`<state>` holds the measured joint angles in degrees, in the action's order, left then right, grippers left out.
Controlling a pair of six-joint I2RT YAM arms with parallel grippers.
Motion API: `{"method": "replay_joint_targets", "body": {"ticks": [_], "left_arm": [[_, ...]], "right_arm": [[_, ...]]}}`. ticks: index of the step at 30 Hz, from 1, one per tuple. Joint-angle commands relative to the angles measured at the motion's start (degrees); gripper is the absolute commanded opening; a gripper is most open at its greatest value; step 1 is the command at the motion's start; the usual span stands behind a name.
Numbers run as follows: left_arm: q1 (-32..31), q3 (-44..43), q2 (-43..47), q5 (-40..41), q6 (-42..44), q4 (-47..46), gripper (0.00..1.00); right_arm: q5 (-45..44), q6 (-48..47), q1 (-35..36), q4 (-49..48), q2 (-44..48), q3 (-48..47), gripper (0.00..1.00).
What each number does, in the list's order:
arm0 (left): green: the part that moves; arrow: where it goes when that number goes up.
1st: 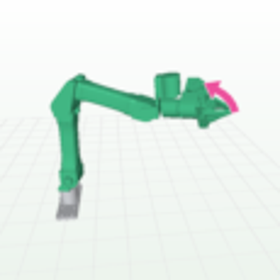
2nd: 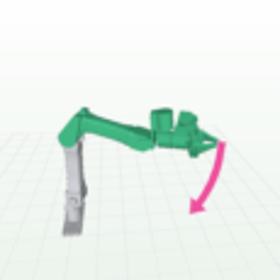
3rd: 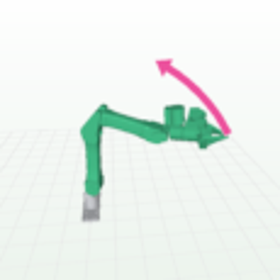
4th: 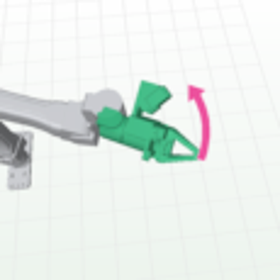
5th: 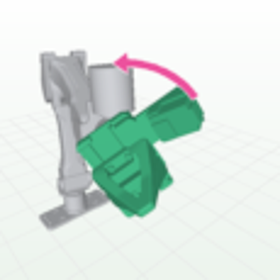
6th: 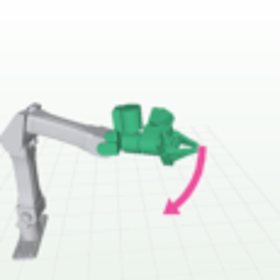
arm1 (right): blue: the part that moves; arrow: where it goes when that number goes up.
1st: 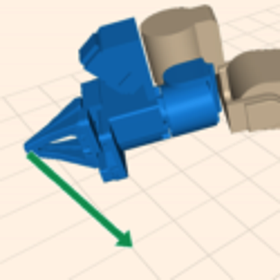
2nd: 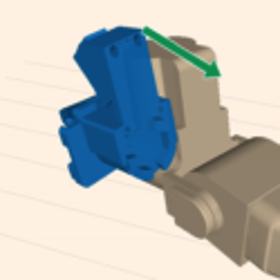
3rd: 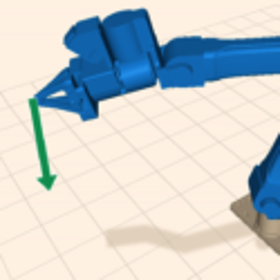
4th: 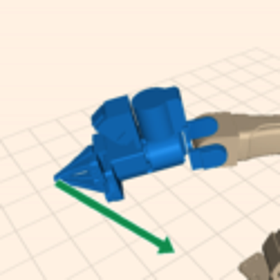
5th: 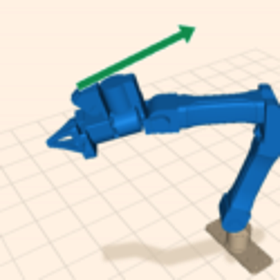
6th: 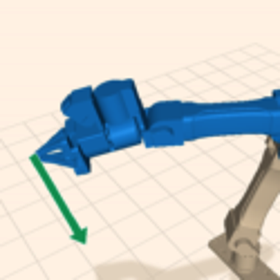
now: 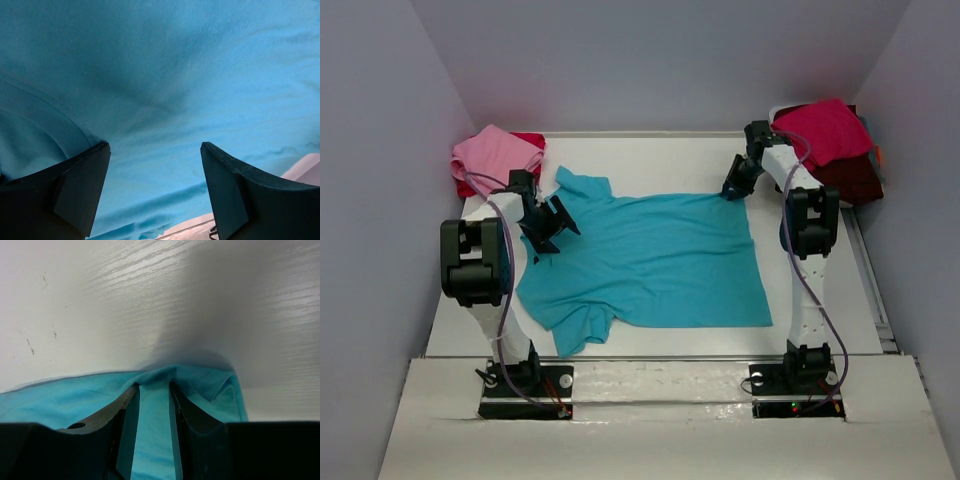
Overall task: Fold and stack the t-shirts
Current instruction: Flatten out the tshirt
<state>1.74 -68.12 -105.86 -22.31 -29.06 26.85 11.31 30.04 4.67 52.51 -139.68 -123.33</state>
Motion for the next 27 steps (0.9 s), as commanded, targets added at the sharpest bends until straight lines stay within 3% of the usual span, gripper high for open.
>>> {"method": "replay_joint_targets", "body": {"ticks": [1, 15, 27], "left_arm": [[1.42, 1.67, 2.5, 1.39, 0.93, 3.29, 0.87], [1.95, 1.06, 4.27, 1.03, 1.81, 4.88, 0.87], [-0.86, -20.73, -2.24, 6.14, 8.66, 9.8, 0.87]], "right_arm": [[-1.99, -0.16, -1.06, 1.1, 0.28, -1.48, 0.36], [-1.73, -0.34, -2.12, -0.13, 3.01, 3.8, 0.36], [-0.85, -1.3, -2.12, 2.68, 0.99, -1.91, 0.36]]}}
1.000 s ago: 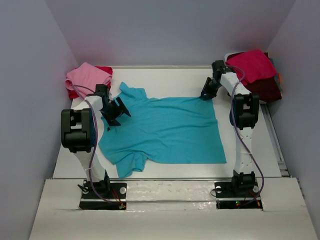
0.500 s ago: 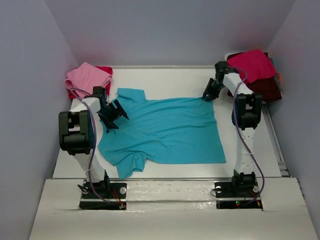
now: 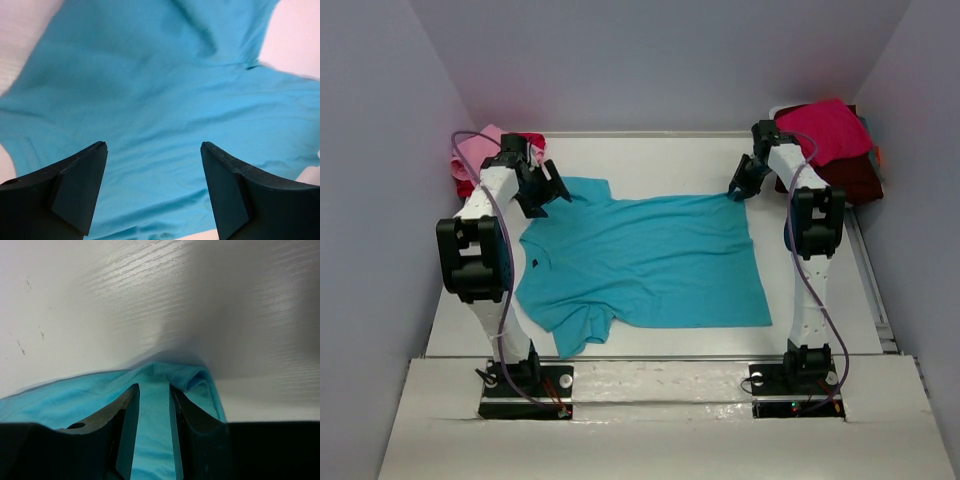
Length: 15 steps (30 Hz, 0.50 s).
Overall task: Fold and stack the t-shirts
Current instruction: Flatten out the tshirt
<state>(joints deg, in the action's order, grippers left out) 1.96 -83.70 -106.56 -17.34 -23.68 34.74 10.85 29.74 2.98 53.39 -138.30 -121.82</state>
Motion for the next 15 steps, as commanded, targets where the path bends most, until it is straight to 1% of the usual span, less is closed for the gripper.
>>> {"method": "replay_joint_targets", "body": {"ticks": [1, 5, 7, 9, 10, 13, 15], "left_arm": [[-1.86, -7.85, -3.2, 1.69, 3.47, 1.73, 0.87], [-3.19, -13.49, -8.83, 2.4, 3.21, 3.13, 0.87], [-3.89, -16.22, -11.63, 2.66, 2.94, 3.23, 0.87], [-4.42, -17.55, -13.48, 2.49, 2.42, 2.53, 0.87], [-4.42, -17.98, -14.1, 2.49, 2.24, 2.18, 0.87], [-4.94, -19.04, -15.95, 2.49, 1.28, 1.73, 0.87], [-4.94, -18.87, -16.13, 2.23, 0.83, 0.95, 0.87]], "right_arm": [[-0.39, -1.17, -0.43, 1.98, -0.39, -3.86, 0.36], [0.04, -1.17, -0.43, 2.16, 0.05, -4.65, 0.36], [2.23, -1.0, -0.43, 1.73, 0.49, -5.01, 0.36], [7.41, -1.17, -0.43, 0.41, 0.66, -5.18, 0.36], [11.87, -1.26, -0.43, -1.08, 0.66, -5.18, 0.36], [18.66, -1.08, 0.09, -3.28, -0.21, -5.88, 0.36], [24.2, -0.03, 1.84, -5.48, -1.7, -6.93, 0.36]]}}
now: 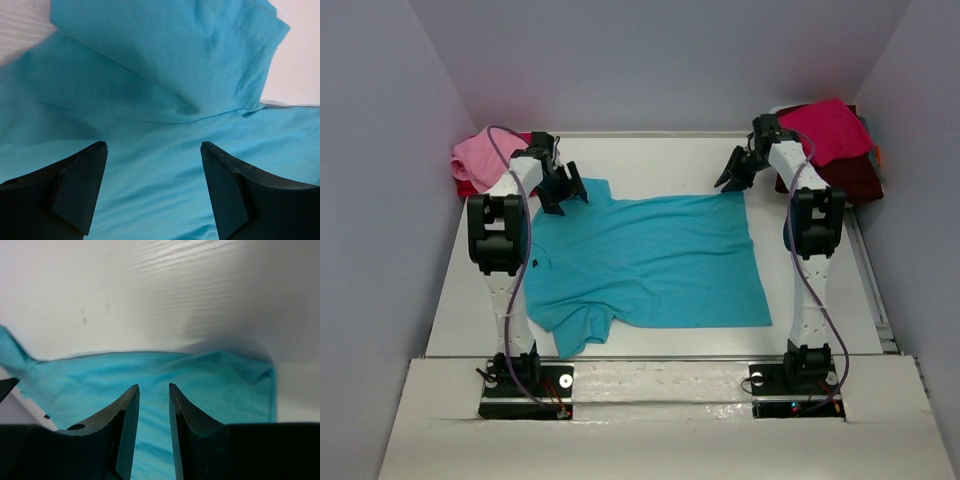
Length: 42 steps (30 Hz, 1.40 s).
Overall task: Fold and stack the t-shirts
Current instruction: Flatten out the tshirt
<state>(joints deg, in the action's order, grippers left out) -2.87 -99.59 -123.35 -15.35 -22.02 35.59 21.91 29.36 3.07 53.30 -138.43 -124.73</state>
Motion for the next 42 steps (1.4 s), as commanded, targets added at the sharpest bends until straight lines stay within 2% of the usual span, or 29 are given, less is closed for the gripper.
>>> {"method": "replay_joint_targets", "body": {"ticks": [1, 6, 7, 13, 25, 28, 32, 34, 42], "left_arm": [[-0.11, -2.72, 0.83, 0.06, -0.92, -0.26, 0.87], [-0.11, -2.54, 1.09, 0.59, -1.18, -0.61, 0.87], [-0.11, -2.89, 0.92, 1.02, -1.18, 0.17, 0.87], [-1.34, -1.22, 2.23, 3.48, -1.18, 2.1, 0.87], [-5.91, -1.57, 0.65, 14.82, -4.16, 9.23, 0.87], [-5.91, 2.02, 2.76, 16.85, -6.01, 8.27, 0.87], [-4.51, 9.92, 5.92, 13.35, -8.04, 3.62, 0.87], [-4.51, 10.73, 7.15, 12.54, -8.04, 2.12, 0.87], [-3.98, -2.08, 2.68, 12.37, -6.19, 5.09, 0.87]], "right_arm": [[14.72, 0.86, 2.29, -6.18, -2.45, -6.03, 0.36], [21.14, 5.25, 6.24, -8.38, -8.6, -15.19, 0.37], [22.29, 6.4, 6.77, -11.17, -9.83, -15.8, 0.37], [29.67, 14.22, 10.11, -20.15, -13.09, -15.9, 0.38], [34.51, 18.1, 13.89, -27.54, -15.38, -15.55, 0.4], [35.48, 18.27, 14.51, -28.51, -15.12, -14.06, 0.4], [35.74, 17.31, 14.51, -29.83, -13.36, -10.02, 0.4], [35.83, 16.52, 14.51, -28.96, -13.27, -9.92, 0.4], [36.1, 15.37, 14.51, -26.93, -13.44, -10.27, 0.4]]}}
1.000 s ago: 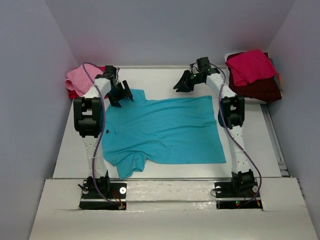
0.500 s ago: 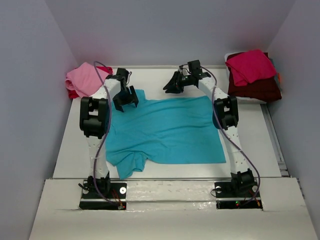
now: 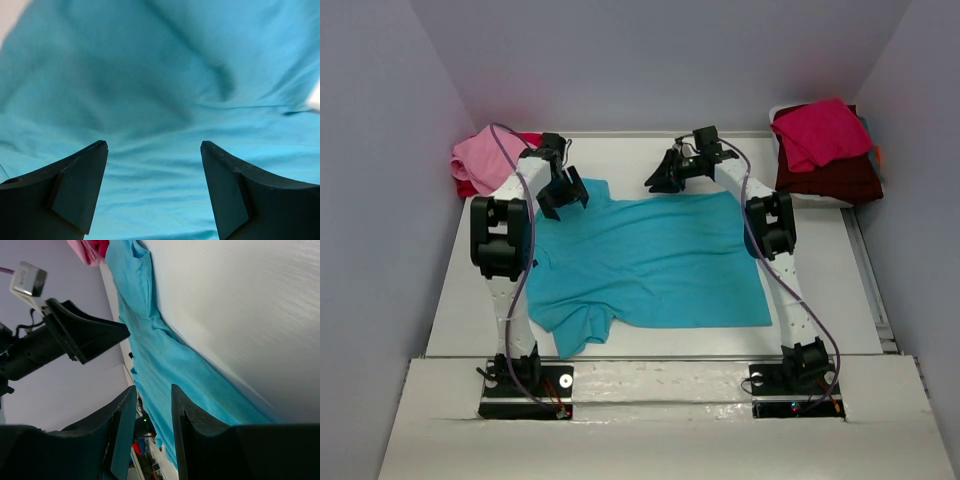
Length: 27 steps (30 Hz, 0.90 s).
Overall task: Fold and stack the t-shirts
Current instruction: Flatten out the tshirt
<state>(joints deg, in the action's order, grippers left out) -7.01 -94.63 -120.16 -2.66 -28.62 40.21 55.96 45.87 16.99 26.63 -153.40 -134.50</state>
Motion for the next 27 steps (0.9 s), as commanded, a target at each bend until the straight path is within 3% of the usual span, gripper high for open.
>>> {"method": "replay_joint_targets", "body": {"ticks": [1, 11, 27], "left_arm": [[0.15, -8.28, -1.56, -0.25, 0.41, 0.57, 0.87], [0.15, -26.81, -12.19, 1.51, 3.57, 5.58, 0.87], [-0.91, -38.0, -21.43, 17.77, 10.86, 9.1, 0.87]], "right_arm": [[1.87, -1.48, 0.58, 0.08, 1.88, -0.5, 0.4], [-0.06, -6.4, 0.58, 5.97, 3.99, 1.87, 0.4], [-5.07, -11.59, 0.58, 13.09, 9.0, 7.23, 0.4]]}}
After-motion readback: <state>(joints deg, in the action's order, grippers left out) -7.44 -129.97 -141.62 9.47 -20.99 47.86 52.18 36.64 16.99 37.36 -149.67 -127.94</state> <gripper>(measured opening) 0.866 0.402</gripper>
